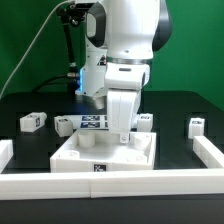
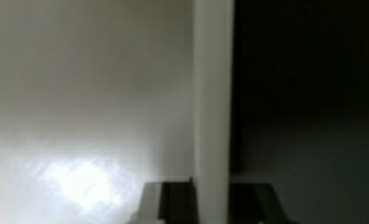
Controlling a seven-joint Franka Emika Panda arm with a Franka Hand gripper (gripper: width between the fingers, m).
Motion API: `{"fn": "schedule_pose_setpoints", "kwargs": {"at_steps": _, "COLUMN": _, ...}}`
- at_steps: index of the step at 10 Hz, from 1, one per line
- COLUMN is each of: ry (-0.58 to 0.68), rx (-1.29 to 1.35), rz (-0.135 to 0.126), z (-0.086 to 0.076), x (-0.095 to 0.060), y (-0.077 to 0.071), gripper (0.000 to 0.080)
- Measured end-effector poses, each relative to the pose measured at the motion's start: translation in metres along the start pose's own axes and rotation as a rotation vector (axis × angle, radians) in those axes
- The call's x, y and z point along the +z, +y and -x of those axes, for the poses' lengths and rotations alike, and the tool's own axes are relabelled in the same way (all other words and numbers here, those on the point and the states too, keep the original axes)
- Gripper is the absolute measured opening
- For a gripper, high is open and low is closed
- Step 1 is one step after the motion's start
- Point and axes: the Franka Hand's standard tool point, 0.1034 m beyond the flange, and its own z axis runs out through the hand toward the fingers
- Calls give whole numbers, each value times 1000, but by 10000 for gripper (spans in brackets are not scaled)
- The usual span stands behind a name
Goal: Assemble one leg
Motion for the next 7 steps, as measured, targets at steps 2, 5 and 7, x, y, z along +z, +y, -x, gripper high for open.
{"fn": "schedule_pose_setpoints", "kwargs": {"at_steps": 2, "ry": -3, "rx": -161, "rz": -4, "z": 10, "x": 0, "y": 4, "gripper": 58}}
{"fn": "schedule_pose_setpoints", "kwargs": {"at_steps": 5, "ry": -8, "rx": -249, "rz": -6, "z": -1, "x": 0, "y": 3, "gripper": 58}}
{"fn": "schedule_pose_setpoints", "kwargs": {"at_steps": 7, "ry": -8, "rx": -245, "rz": -5, "z": 0, "x": 0, "y": 3, "gripper": 58}}
